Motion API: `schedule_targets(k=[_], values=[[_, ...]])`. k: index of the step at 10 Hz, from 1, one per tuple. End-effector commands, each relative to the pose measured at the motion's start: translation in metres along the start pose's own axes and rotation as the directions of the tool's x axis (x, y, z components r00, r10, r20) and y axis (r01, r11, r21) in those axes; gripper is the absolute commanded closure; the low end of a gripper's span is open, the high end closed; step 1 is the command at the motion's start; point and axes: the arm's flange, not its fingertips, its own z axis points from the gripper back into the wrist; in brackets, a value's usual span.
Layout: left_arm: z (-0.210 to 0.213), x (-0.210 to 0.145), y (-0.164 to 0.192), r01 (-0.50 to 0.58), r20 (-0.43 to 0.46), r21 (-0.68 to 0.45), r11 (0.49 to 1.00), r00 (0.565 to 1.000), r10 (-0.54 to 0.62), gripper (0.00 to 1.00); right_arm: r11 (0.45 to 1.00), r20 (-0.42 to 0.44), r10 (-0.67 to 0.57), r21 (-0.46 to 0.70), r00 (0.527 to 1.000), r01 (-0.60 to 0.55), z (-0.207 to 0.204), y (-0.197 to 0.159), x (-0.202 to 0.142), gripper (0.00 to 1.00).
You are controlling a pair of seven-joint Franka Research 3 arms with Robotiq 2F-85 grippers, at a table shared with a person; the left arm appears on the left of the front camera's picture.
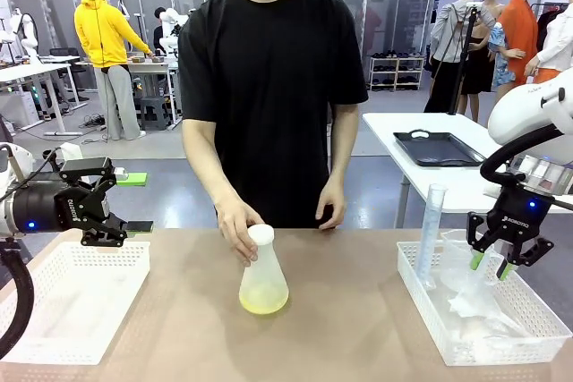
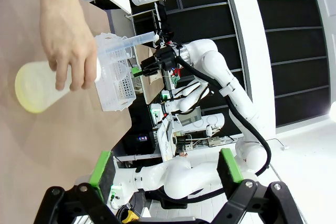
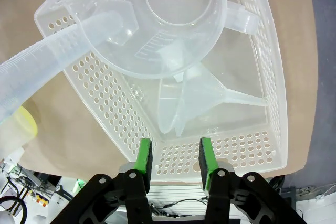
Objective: Prepare the solutions needed for the experiment.
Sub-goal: When the human places the Big flask in the center of the table, pick up the Big flask and place it in the left Organizing basket.
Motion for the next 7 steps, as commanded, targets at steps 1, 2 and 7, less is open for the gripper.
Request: schedule_targets(k=[1, 2, 7], values=[[-0.001, 0.0, -0.002, -0.015, 0.002, -0.02, 1.0, 1.0, 0.015, 0.0, 1.0, 0.029, 0.003, -0.008, 1.0, -0.003, 0.001, 0.001, -0.007, 0.53], [-0.001, 0.0, -0.002, -0.015, 0.002, -0.02, 1.0, 1.0, 0.015, 0.0, 1.0, 0.049, 0.015, -0.02, 0.999, -0.014, 0.005, 0.002, -0.013, 0.53], [-0.001, 0.0, -0.002, -0.015, 0.002, -0.02, 1.0, 1.0, 0.015, 0.0, 0.959, 0.266, 0.235, 0.092, 0.935, -0.268, 0.082, 0.035, -0.078, 0.53]])
